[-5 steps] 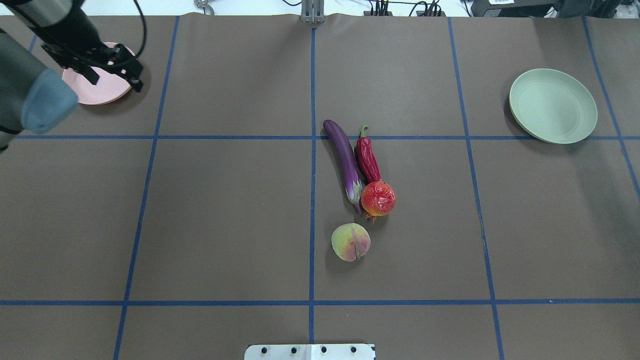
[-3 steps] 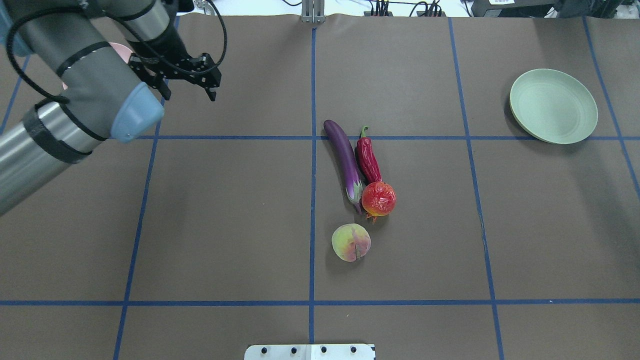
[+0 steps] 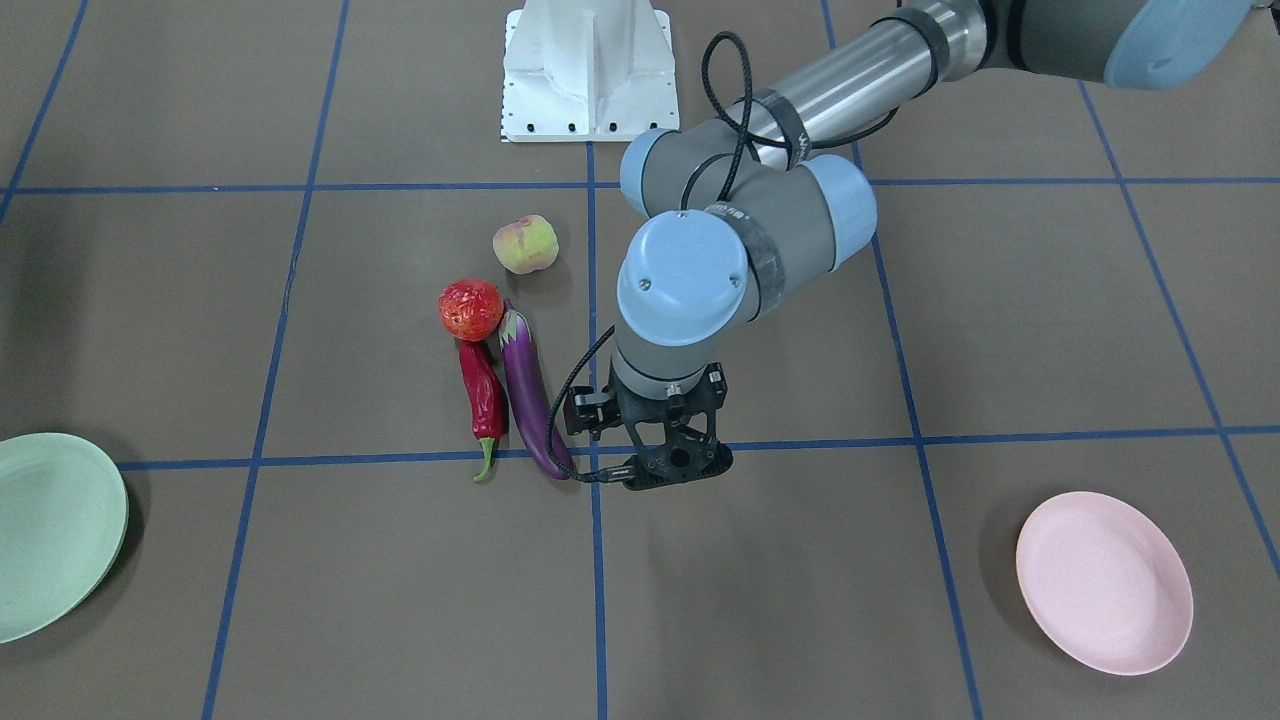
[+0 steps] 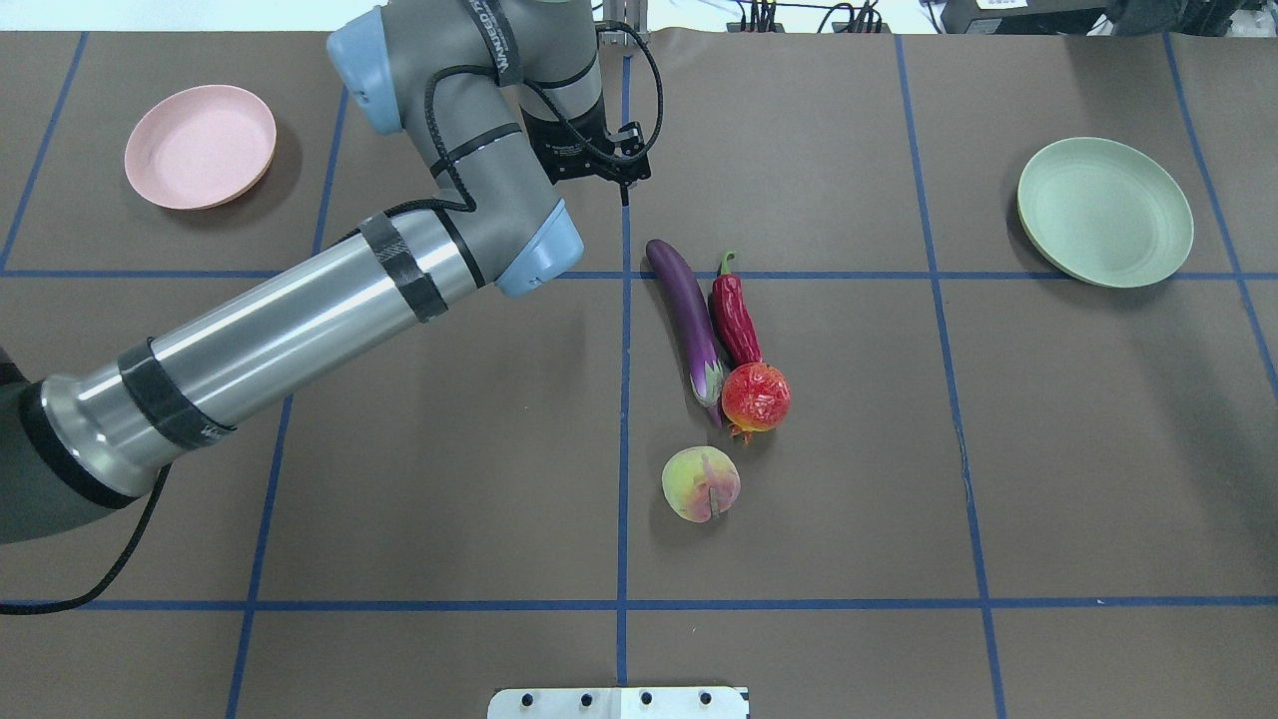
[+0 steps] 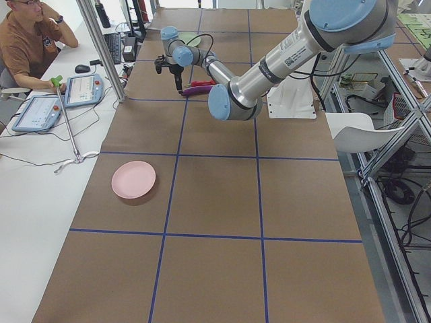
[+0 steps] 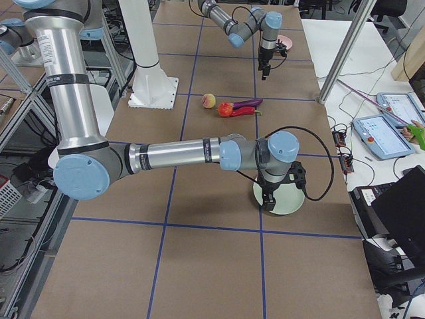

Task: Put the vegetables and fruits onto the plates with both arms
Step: 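Move the left gripper over the purple eggplant and lower it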

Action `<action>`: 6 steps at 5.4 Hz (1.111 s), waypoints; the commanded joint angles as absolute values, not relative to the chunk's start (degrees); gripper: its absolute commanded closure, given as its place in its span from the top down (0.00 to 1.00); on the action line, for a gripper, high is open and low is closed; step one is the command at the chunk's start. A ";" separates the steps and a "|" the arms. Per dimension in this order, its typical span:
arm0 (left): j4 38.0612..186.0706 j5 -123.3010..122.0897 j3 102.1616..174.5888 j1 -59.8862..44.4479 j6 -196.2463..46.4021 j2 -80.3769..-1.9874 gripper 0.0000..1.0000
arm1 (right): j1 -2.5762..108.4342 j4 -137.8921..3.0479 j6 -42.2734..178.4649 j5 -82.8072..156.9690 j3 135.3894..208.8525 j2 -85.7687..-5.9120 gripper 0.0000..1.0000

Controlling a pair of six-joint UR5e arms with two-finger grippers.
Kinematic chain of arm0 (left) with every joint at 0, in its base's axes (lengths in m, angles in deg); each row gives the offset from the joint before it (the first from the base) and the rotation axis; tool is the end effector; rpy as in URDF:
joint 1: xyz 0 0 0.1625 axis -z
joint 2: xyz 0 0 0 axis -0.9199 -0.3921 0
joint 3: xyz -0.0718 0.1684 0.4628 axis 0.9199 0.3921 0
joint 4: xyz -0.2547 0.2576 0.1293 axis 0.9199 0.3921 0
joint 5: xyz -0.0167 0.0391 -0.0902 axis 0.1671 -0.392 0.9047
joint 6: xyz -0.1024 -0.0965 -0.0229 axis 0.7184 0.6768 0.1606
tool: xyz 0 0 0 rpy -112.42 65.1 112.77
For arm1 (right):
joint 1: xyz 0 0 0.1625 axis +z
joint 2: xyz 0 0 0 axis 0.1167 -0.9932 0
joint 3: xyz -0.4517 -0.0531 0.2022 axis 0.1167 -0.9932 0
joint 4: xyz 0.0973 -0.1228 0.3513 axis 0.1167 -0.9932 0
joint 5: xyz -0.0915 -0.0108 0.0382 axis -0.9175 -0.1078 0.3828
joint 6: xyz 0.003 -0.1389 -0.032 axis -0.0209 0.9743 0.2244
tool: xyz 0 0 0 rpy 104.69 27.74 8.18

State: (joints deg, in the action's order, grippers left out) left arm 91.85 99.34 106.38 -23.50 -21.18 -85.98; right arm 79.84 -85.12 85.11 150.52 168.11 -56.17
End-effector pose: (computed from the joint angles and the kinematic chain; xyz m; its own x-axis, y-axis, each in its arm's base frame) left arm 0.6165 -0.6643 0.2097 0.6486 -0.1828 -0.7389 0.1153 0.9831 -0.1421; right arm -0.0031 -0.5495 0.6884 0.6837 -0.1048 0.7222 0.0662 0.9945 0.0817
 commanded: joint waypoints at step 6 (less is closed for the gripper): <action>108.81 86.24 92.77 -31.92 -7.21 -90.41 0.99 | 79.43 -85.24 84.95 151.52 168.42 -55.93 1.00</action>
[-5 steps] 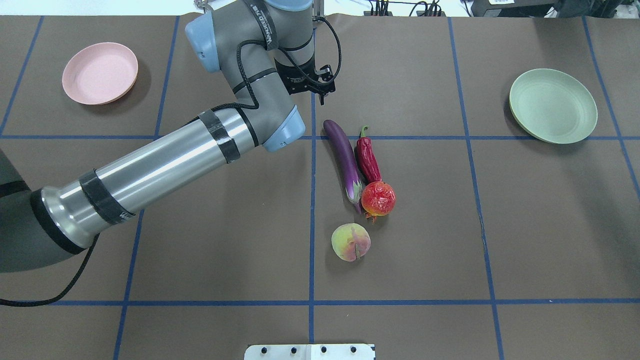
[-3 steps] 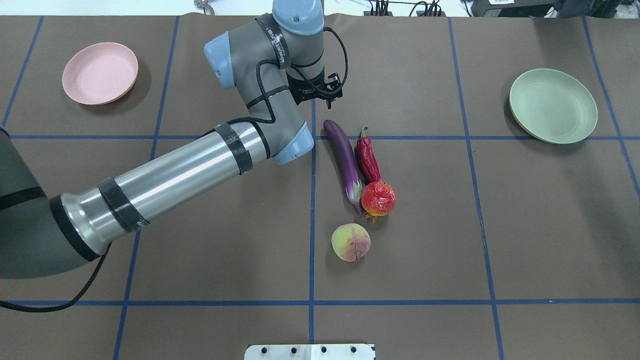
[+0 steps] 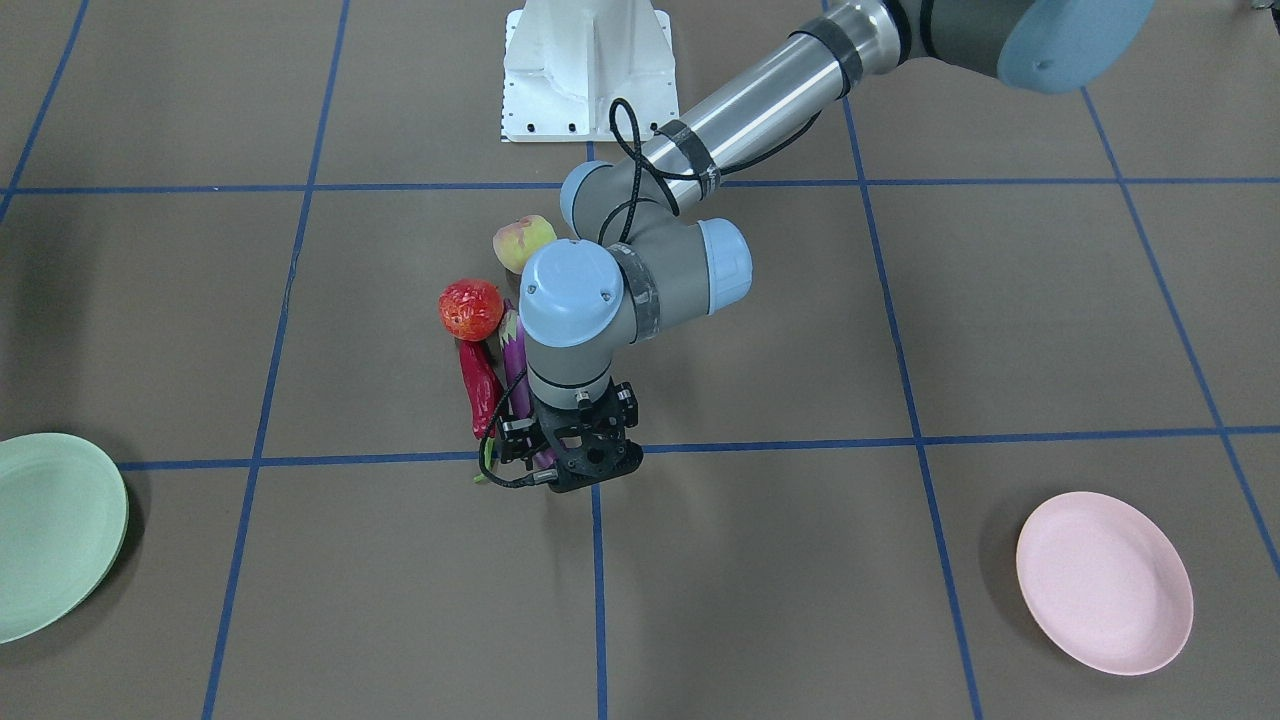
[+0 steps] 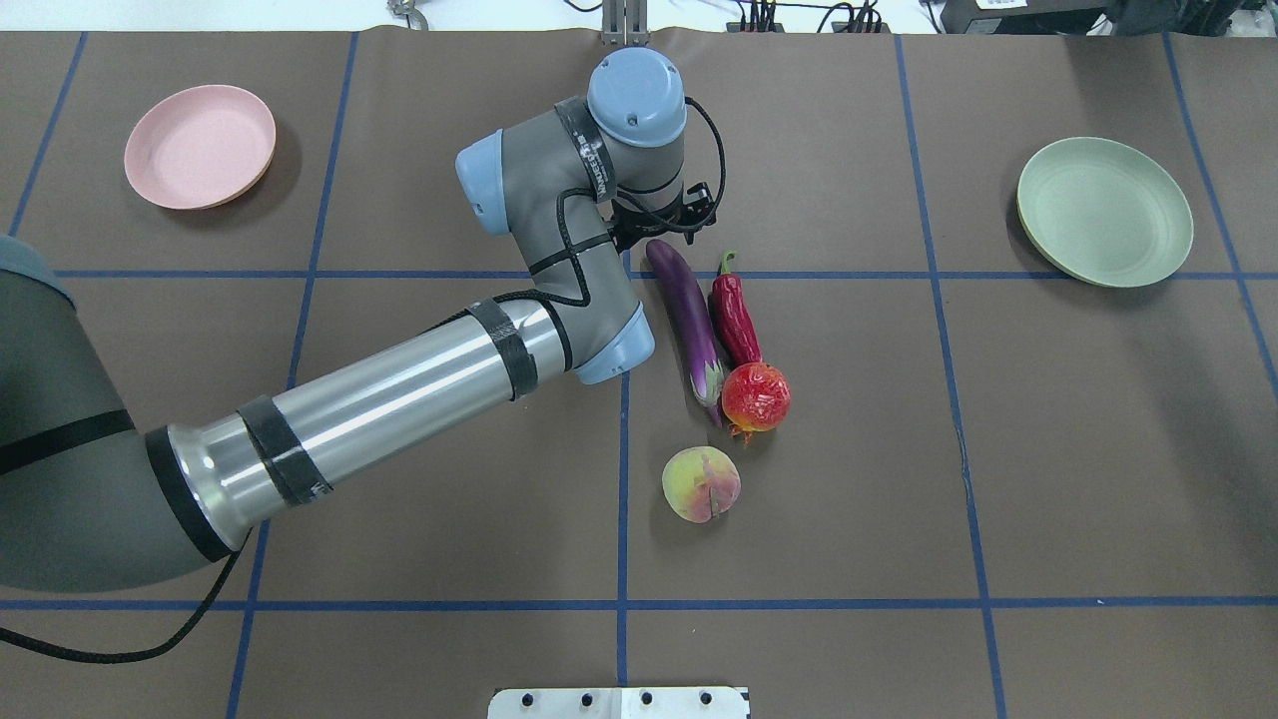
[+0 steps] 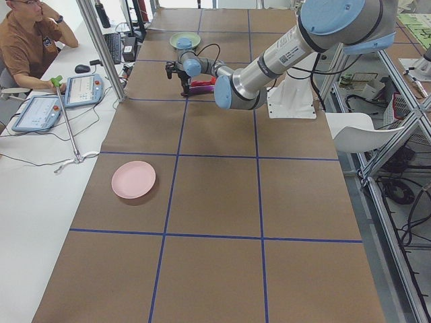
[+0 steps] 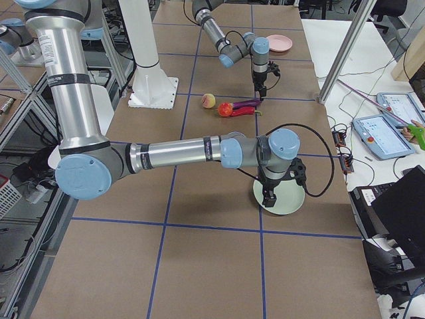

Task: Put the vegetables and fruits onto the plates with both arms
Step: 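Move the left gripper over the purple eggplant and lower it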

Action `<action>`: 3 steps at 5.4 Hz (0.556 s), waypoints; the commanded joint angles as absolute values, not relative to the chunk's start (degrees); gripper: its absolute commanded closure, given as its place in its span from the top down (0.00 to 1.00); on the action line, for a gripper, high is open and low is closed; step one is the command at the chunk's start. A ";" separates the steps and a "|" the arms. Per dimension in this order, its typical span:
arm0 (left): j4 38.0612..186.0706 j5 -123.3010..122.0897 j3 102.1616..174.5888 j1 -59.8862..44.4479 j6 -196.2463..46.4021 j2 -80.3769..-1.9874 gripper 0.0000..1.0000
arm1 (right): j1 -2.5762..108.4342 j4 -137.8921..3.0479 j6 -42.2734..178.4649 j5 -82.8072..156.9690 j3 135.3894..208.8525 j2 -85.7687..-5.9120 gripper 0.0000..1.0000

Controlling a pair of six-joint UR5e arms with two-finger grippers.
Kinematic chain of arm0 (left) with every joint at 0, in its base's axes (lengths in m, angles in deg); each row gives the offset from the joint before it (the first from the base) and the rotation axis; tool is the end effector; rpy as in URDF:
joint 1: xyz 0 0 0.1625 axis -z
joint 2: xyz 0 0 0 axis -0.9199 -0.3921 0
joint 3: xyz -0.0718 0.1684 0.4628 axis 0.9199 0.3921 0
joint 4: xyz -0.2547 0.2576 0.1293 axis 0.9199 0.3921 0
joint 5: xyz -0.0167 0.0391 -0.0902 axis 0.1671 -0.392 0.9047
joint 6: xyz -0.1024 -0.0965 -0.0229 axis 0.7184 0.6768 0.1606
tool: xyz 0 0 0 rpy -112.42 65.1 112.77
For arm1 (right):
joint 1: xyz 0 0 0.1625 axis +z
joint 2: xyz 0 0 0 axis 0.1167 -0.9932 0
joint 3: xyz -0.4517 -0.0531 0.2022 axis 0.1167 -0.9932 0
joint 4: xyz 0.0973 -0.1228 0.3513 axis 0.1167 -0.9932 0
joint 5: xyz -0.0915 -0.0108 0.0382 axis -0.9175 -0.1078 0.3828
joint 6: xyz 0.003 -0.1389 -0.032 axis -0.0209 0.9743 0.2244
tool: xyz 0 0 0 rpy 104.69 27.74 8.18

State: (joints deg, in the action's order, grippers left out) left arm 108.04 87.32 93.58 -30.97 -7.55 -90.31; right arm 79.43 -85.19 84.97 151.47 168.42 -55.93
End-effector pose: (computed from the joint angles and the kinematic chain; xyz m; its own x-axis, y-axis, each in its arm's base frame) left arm 0.7247 -0.6315 0.2095 0.5942 -0.2708 -0.7574 0.2768 0.9529 -0.1236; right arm -0.0088 -0.5514 0.6820 0.6705 -0.1135 0.7332 0.0715 0.9935 0.0883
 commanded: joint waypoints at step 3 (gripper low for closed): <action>108.90 86.23 92.41 -32.29 -7.12 -90.41 0.68 | 79.43 -85.25 85.04 151.43 168.33 -55.84 1.00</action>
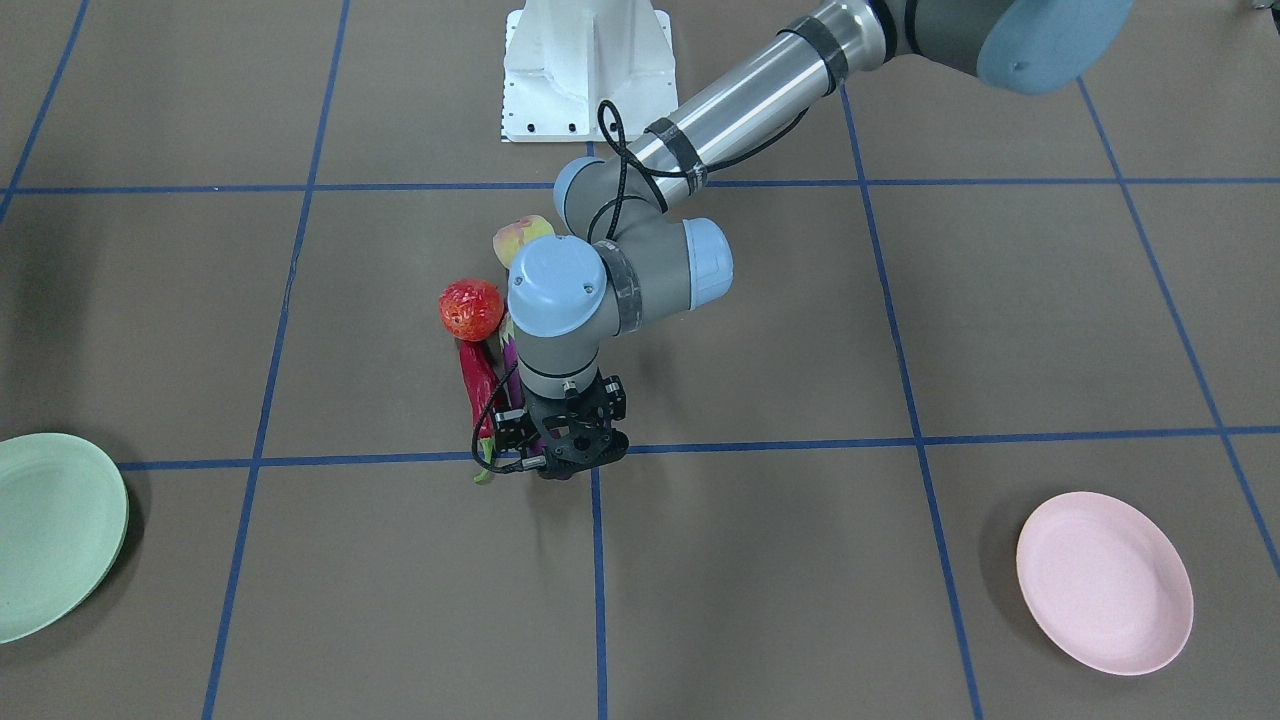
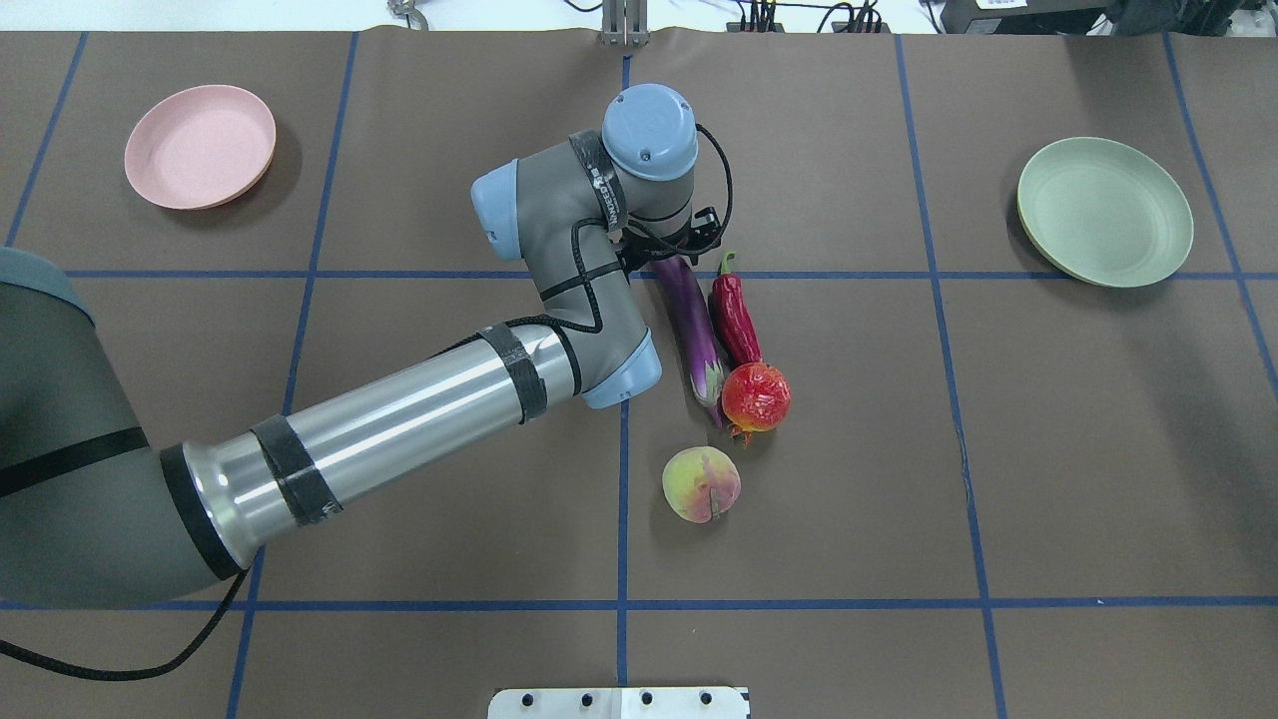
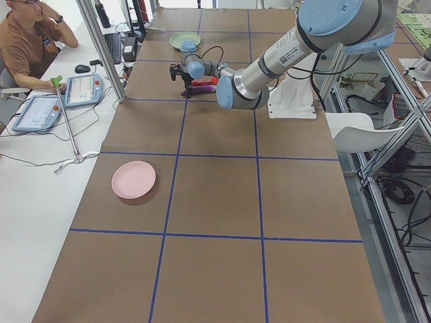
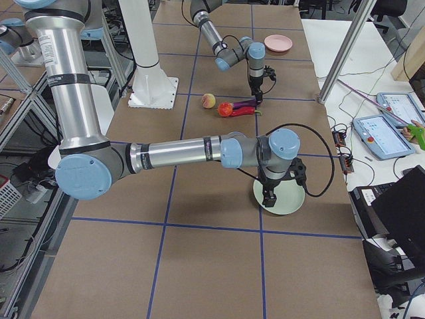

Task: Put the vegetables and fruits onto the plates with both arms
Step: 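Close the left gripper on the purple eggplant and lift it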

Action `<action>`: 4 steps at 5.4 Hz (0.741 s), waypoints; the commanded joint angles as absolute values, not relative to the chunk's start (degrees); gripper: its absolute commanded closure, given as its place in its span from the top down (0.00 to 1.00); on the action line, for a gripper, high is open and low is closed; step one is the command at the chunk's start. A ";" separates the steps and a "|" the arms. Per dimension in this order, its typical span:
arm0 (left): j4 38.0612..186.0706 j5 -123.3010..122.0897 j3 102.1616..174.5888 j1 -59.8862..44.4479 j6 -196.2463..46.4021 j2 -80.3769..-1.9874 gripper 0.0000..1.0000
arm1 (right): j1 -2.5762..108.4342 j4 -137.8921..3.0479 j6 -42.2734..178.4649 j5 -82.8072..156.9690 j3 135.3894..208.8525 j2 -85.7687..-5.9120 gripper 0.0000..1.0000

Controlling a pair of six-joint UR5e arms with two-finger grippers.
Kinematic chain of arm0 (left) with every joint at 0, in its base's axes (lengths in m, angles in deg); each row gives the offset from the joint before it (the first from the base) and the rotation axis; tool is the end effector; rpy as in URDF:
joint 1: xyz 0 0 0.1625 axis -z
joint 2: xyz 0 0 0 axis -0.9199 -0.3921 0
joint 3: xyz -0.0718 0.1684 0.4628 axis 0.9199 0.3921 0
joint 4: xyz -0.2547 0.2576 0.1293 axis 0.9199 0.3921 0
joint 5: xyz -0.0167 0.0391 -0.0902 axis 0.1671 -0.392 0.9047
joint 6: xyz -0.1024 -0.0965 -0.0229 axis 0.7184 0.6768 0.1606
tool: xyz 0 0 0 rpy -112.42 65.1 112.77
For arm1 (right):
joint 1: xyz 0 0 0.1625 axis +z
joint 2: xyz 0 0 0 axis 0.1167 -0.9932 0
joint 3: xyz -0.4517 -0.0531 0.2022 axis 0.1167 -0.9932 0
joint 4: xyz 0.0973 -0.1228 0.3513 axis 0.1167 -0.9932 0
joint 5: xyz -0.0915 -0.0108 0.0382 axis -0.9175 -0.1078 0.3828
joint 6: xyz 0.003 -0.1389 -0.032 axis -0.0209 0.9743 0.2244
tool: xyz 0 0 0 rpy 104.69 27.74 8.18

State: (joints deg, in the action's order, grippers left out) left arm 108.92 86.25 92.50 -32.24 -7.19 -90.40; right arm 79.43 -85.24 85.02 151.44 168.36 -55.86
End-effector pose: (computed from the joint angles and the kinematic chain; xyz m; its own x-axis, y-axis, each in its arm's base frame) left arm 0.7400 -0.6193 0.2153 0.6015 -0.2647 -0.7538 0.2735 0.9547 -0.1171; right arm -0.0088 -0.5520 0.6820 0.6709 -0.1138 0.7328 0.0721 0.9935 0.0883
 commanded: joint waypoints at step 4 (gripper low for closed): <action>108.90 86.23 92.32 -32.90 -7.21 -91.20 0.52 | 79.43 -85.25 85.04 151.43 168.25 -55.84 1.00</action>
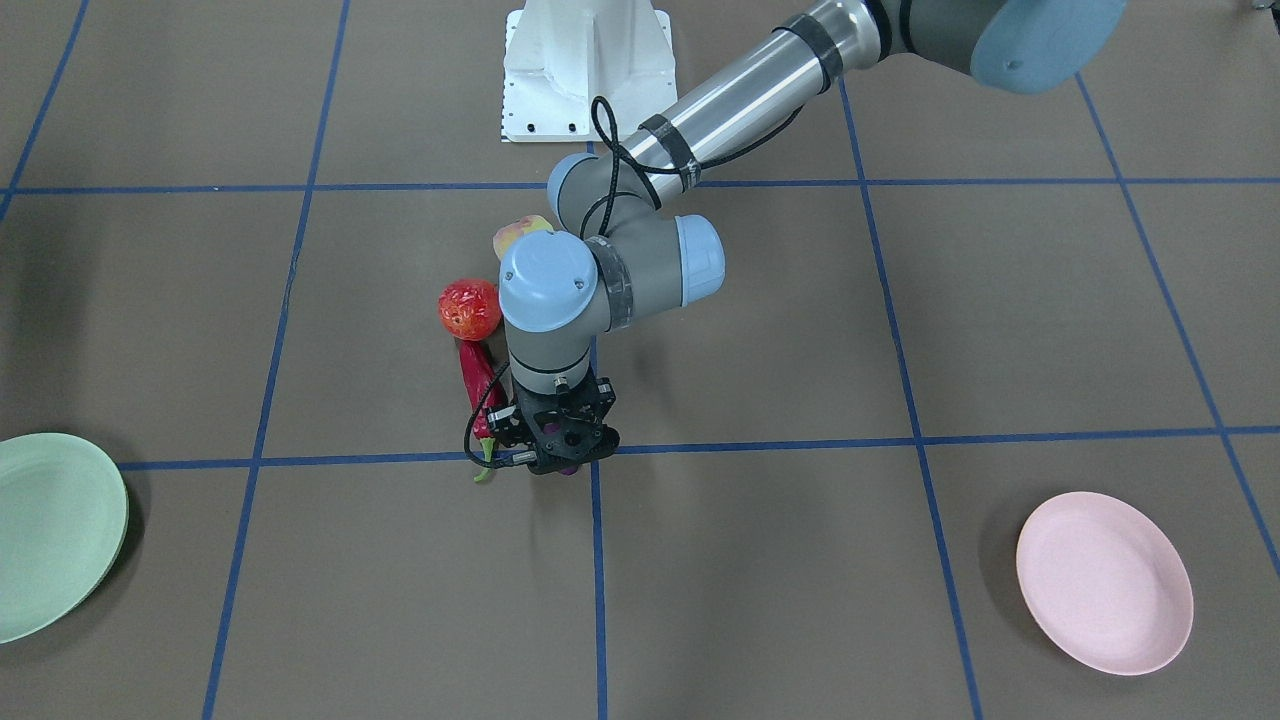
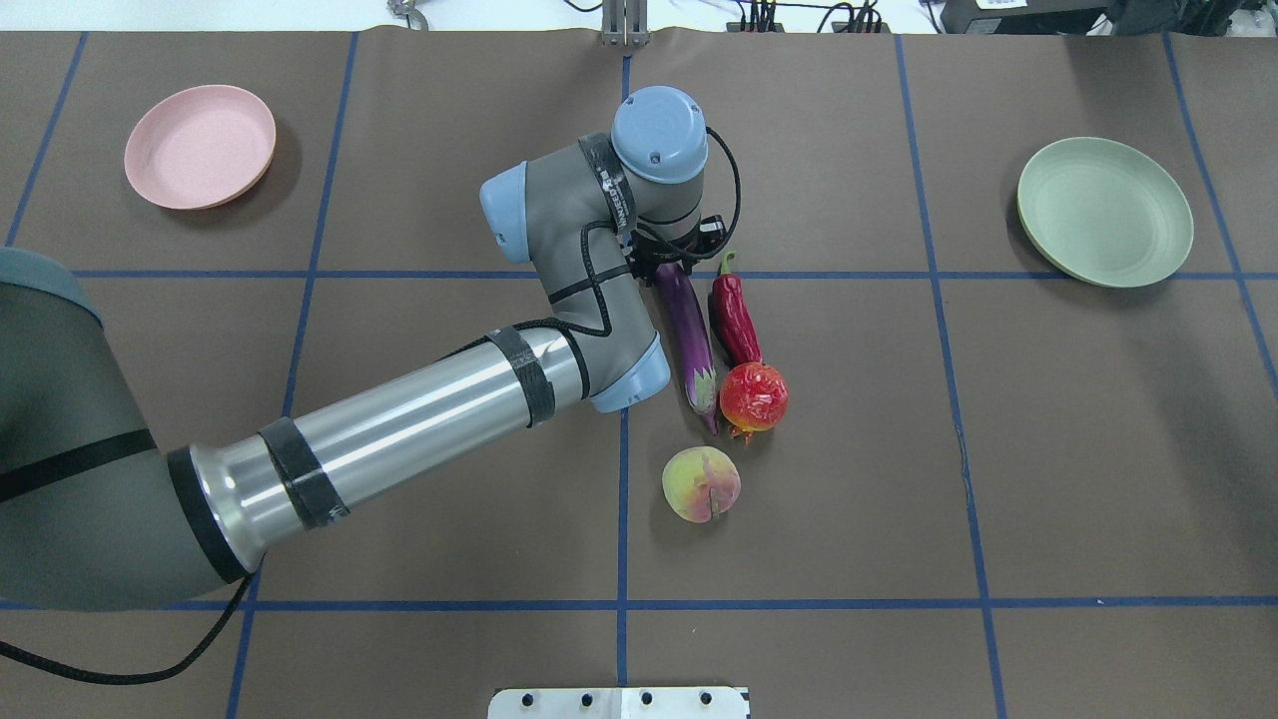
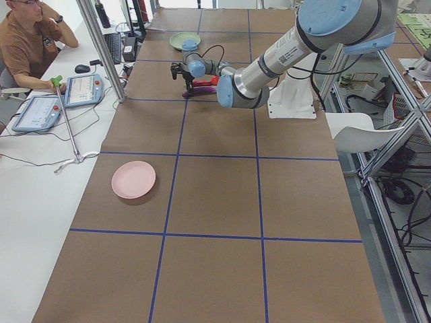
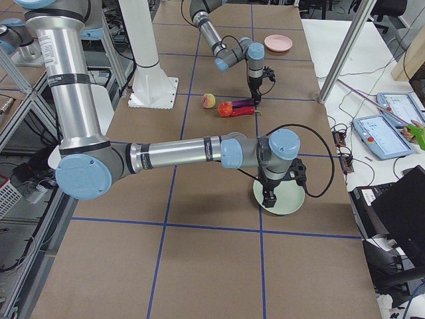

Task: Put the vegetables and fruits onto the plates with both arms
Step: 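Close the left gripper on the purple eggplant and lift it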

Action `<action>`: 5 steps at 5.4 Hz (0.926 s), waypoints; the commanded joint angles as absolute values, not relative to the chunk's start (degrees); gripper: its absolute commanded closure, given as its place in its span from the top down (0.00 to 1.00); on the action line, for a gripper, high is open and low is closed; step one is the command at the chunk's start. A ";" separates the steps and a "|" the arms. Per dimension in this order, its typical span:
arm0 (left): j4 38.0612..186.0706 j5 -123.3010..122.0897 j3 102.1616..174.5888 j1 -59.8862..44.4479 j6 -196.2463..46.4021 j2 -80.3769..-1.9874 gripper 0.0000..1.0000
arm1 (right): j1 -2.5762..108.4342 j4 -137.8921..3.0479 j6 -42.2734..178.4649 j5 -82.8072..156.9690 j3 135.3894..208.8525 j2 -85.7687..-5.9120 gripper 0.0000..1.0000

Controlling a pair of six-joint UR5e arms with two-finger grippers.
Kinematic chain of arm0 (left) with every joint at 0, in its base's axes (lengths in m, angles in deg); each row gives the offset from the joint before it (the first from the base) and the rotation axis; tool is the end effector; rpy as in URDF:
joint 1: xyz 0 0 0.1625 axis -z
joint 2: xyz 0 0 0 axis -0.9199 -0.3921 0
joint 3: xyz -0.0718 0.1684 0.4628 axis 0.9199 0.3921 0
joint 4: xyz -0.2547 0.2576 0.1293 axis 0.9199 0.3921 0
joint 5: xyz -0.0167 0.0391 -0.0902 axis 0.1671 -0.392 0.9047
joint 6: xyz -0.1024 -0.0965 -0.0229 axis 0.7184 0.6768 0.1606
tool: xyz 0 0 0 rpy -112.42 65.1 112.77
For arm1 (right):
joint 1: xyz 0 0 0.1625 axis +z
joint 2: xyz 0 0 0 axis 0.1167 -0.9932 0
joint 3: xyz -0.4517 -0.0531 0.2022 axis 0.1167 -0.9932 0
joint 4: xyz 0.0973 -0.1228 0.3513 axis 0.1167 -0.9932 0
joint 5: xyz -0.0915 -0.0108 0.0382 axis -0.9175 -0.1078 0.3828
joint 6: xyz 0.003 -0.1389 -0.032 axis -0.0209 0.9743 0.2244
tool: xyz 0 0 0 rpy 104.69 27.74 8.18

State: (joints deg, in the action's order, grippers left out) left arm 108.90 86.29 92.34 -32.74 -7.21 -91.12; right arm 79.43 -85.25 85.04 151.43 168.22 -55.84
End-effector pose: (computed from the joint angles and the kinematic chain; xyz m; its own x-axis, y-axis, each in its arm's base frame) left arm 0.7461 -0.6133 0.2047 0.5979 -0.2551 -0.7599 0.2635 0.9579 -0.1142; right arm -0.0088 -0.5521 0.6829 0.6711 -0.1125 0.7328 0.0724 0.9936 0.0863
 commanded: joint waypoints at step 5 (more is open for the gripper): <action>104.19 87.71 94.94 -29.14 -12.83 -91.20 0.00 | 79.43 -85.16 85.04 154.06 168.42 -55.05 1.00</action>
